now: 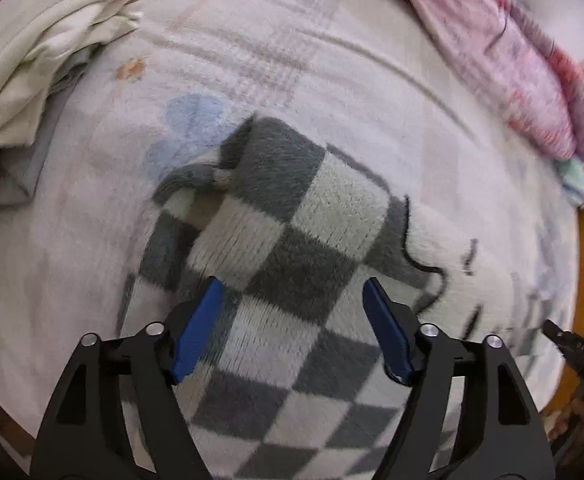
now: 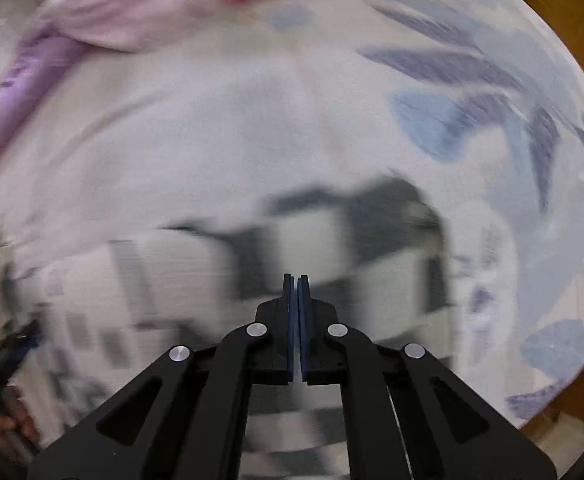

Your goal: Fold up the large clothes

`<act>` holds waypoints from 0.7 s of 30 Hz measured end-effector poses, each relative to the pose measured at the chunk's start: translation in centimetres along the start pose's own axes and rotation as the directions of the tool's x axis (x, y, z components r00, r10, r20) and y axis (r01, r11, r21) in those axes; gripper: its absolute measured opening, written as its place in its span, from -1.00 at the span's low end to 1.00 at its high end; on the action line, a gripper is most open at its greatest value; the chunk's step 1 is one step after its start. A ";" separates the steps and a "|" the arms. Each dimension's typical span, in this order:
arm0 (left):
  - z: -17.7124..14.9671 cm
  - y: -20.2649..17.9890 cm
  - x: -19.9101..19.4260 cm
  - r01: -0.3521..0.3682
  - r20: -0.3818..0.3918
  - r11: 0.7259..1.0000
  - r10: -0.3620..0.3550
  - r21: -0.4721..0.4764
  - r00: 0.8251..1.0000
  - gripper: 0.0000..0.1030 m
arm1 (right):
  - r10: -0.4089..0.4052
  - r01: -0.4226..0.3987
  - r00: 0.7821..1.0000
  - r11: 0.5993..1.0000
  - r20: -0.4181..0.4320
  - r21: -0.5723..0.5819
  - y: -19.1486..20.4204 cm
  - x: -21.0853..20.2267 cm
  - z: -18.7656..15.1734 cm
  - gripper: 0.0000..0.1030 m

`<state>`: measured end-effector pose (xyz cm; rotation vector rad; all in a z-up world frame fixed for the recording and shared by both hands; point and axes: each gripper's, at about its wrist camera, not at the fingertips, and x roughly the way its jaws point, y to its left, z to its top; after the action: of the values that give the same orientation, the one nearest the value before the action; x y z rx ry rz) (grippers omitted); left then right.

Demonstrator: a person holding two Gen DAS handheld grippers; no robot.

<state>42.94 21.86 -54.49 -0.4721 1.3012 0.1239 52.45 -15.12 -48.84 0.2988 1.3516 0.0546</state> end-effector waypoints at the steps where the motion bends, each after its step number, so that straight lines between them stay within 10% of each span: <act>1: -0.3 0.5 -0.5 0.006 0.004 1.000 -0.006 -0.014 1.000 0.52 | 0.040 -0.041 0.999 0.998 -0.006 -0.042 2.0 0.0 -0.3 -0.96; 8: -2.9 5.3 -2.3 -0.064 -0.029 0.997 0.063 -0.044 0.998 0.52 | 0.093 -0.105 0.993 0.978 -0.069 -0.181 12.0 4.5 -1.5 -0.96; 21: -7.3 12.0 -1.0 -0.015 -0.202 0.989 -0.015 -0.146 0.979 0.53 | 0.016 -0.036 0.987 0.992 -0.157 -0.122 11.9 7.6 -5.1 -1.00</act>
<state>31.95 29.86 -58.08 -0.6231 1.4982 0.1757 50.77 -1.13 -54.09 0.2096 1.4930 0.1870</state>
